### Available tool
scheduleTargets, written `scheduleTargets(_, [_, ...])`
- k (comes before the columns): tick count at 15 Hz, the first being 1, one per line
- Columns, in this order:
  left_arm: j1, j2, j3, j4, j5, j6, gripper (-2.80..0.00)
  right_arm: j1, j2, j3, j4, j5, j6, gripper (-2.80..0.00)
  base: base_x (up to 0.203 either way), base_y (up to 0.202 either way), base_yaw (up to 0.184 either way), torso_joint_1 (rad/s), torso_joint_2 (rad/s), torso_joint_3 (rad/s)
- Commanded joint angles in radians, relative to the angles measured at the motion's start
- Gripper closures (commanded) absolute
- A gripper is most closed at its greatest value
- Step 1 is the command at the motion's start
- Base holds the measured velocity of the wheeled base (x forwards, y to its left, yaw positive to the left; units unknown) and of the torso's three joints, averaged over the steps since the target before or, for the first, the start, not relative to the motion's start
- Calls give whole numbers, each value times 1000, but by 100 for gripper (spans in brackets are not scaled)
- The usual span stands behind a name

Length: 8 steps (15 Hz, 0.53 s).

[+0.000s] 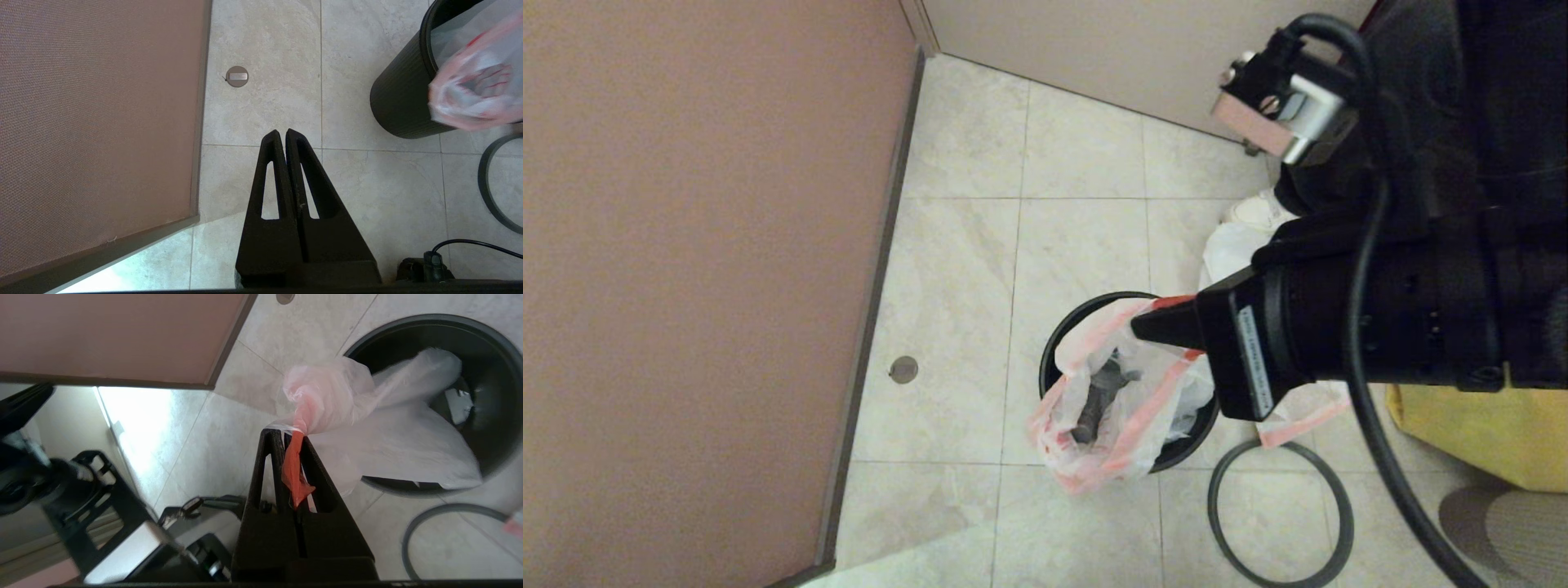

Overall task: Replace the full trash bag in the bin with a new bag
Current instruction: Place the trash bag on the floor

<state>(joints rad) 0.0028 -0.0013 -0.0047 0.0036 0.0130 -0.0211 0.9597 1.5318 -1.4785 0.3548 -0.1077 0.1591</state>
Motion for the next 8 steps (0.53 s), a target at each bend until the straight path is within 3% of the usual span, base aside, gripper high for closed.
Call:
scheduleTargets(1, [0,1,0,-1,1,0,0,9,-100,11,41,-5,4,0,0,0,0,0,0,0])
scheduleTargets(6, [0,1,0,-1,1,0,0,10,-218,-10,80,-7,29,0,0,0,0,0,0,0])
scheduleTargets(8, [0,1,0,1,1,0,0,9,-247,-53,81,-67,30,0,0,0,0,0,0,0])
